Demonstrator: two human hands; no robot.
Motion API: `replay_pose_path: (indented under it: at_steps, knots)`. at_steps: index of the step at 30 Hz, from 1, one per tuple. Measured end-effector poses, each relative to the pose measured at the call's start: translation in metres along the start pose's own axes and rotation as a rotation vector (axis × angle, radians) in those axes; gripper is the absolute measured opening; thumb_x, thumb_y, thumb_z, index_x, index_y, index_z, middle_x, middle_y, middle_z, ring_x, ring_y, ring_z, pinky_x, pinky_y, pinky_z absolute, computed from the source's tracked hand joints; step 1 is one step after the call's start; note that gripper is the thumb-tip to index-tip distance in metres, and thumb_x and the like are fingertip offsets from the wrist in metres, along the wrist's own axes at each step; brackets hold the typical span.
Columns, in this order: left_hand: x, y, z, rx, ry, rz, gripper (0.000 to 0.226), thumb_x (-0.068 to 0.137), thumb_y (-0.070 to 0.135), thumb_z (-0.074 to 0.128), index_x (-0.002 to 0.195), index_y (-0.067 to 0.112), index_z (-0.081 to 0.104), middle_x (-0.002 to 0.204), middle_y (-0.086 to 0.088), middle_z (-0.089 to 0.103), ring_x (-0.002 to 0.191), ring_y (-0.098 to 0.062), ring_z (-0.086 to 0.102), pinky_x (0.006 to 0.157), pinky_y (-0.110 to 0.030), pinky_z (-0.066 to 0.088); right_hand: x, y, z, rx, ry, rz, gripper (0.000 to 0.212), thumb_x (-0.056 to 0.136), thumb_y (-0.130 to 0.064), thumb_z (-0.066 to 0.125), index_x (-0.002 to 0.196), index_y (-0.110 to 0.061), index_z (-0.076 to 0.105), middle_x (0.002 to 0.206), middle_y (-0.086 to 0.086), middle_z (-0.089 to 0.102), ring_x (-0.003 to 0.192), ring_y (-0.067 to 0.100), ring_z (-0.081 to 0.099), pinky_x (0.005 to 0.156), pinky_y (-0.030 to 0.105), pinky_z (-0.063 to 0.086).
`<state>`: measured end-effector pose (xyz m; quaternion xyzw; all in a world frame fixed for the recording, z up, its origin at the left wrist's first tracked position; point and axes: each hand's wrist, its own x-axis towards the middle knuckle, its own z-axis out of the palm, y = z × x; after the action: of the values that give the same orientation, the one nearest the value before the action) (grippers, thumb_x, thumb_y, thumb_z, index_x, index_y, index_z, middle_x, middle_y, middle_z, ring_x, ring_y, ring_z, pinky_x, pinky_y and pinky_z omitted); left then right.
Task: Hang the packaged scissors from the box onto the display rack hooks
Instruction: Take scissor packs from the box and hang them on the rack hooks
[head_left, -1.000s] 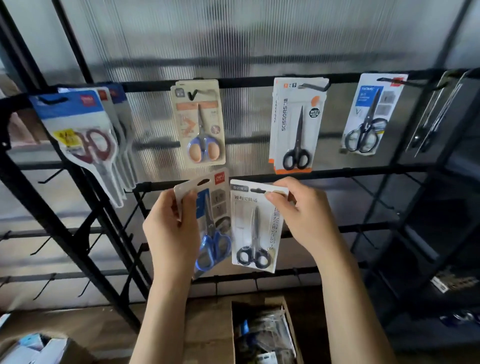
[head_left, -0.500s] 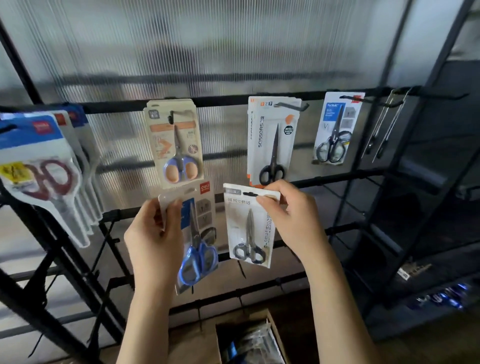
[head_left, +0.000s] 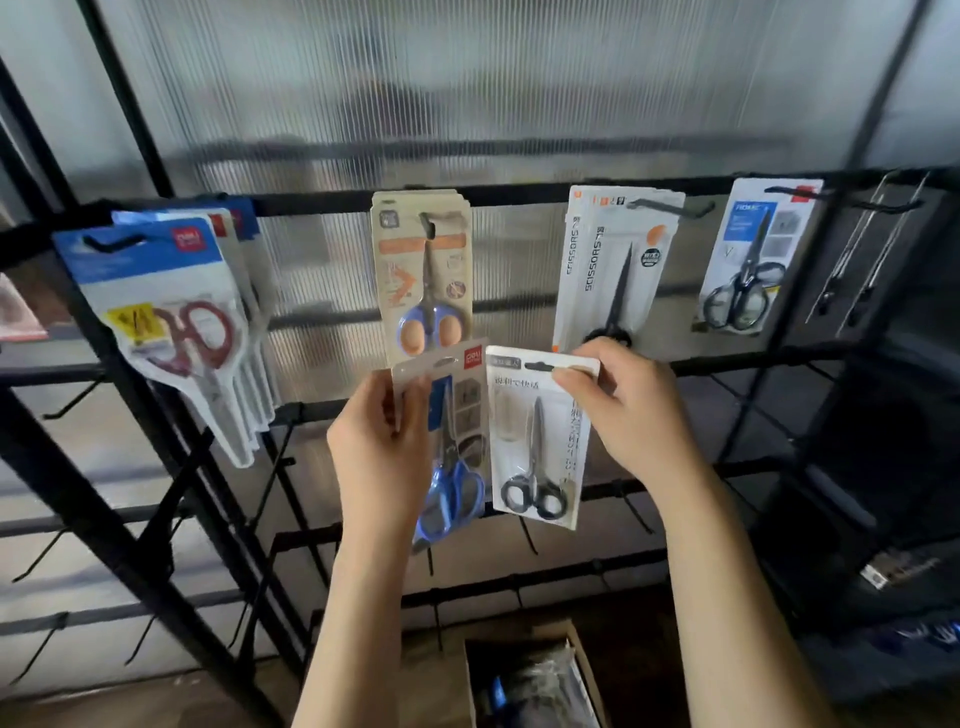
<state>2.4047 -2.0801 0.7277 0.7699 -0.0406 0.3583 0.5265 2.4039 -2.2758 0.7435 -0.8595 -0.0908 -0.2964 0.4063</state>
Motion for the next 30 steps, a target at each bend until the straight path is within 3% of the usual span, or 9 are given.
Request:
replay_pose_path:
  at_steps: [5, 9, 12, 16, 20, 25, 30]
  knots:
    - [0.002, -0.012, -0.015, 0.002, 0.008, -0.016, 0.039, 0.092, 0.017, 0.058, 0.060, 0.008, 0.038, 0.053, 0.003, 0.036, 0.050, -0.009, 0.030, 0.046, -0.016, 0.027, 0.004, -0.004, 0.020, 0.044, -0.077, -0.023, 0.004, 0.088, -0.018, 0.065, 0.086, -0.014, 0.064, 0.067, -0.004, 0.059, 0.061, 0.006, 0.049, 0.056, 0.014, 0.036]
    - [0.002, -0.029, -0.026, 0.022, 0.003, -0.086, 0.042, 0.093, 0.023, 0.057, 0.066, -0.004, 0.038, 0.058, -0.011, 0.037, 0.054, -0.012, 0.028, 0.050, -0.023, 0.025, -0.003, -0.001, 0.040, 0.055, -0.218, -0.007, 0.003, 0.089, -0.024, 0.062, 0.086, -0.024, 0.060, 0.071, -0.009, 0.059, 0.064, 0.002, 0.052, 0.057, 0.014, 0.036]
    - [-0.002, -0.041, -0.030, 0.053, 0.029, -0.153, 0.040, 0.094, 0.023, 0.054, 0.067, 0.000, 0.036, 0.063, -0.018, 0.039, 0.058, -0.018, 0.032, 0.052, -0.024, 0.028, -0.013, 0.001, 0.055, 0.036, -0.318, 0.024, 0.004, 0.091, -0.026, 0.060, 0.088, -0.026, 0.057, 0.066, -0.015, 0.053, 0.062, -0.004, 0.051, 0.055, 0.011, 0.036]
    - [-0.011, -0.056, -0.035, 0.080, 0.079, -0.217, 0.041, 0.096, 0.025, 0.050, 0.064, 0.015, 0.026, 0.059, 0.000, 0.029, 0.052, -0.011, 0.028, 0.050, -0.020, 0.028, -0.025, 0.009, 0.081, 0.031, -0.384, 0.055, 0.003, 0.092, -0.026, 0.059, 0.089, -0.025, 0.059, 0.071, -0.013, 0.056, 0.065, -0.001, 0.053, 0.055, 0.012, 0.038]
    - [-0.019, -0.073, -0.045, 0.077, 0.074, -0.238, 0.038, 0.097, 0.021, 0.050, 0.065, 0.012, 0.031, 0.059, 0.002, 0.032, 0.052, -0.006, 0.032, 0.051, -0.018, 0.029, -0.036, 0.013, 0.102, 0.057, -0.455, 0.126, 0.005, 0.094, -0.026, 0.055, 0.095, -0.025, 0.060, 0.083, -0.011, 0.060, 0.072, 0.004, 0.057, 0.057, 0.014, 0.041]
    - [-0.022, -0.084, -0.060, 0.108, 0.072, -0.252, 0.041, 0.096, 0.019, 0.051, 0.061, 0.018, 0.029, 0.056, 0.003, 0.031, 0.049, -0.001, 0.037, 0.048, -0.012, 0.032, -0.048, 0.013, 0.120, 0.086, -0.495, 0.183, 0.011, 0.094, -0.024, 0.055, 0.099, -0.018, 0.062, 0.087, -0.005, 0.064, 0.076, 0.010, 0.060, 0.063, 0.028, 0.049]
    - [-0.025, -0.099, -0.069, 0.134, 0.044, -0.316, 0.041, 0.095, 0.022, 0.052, 0.060, 0.018, 0.030, 0.055, 0.003, 0.032, 0.048, -0.006, 0.032, 0.047, -0.020, 0.027, -0.052, 0.015, 0.133, 0.064, -0.469, 0.213, 0.010, 0.093, -0.026, 0.056, 0.096, -0.019, 0.062, 0.081, -0.005, 0.064, 0.070, 0.008, 0.058, 0.056, 0.020, 0.044]
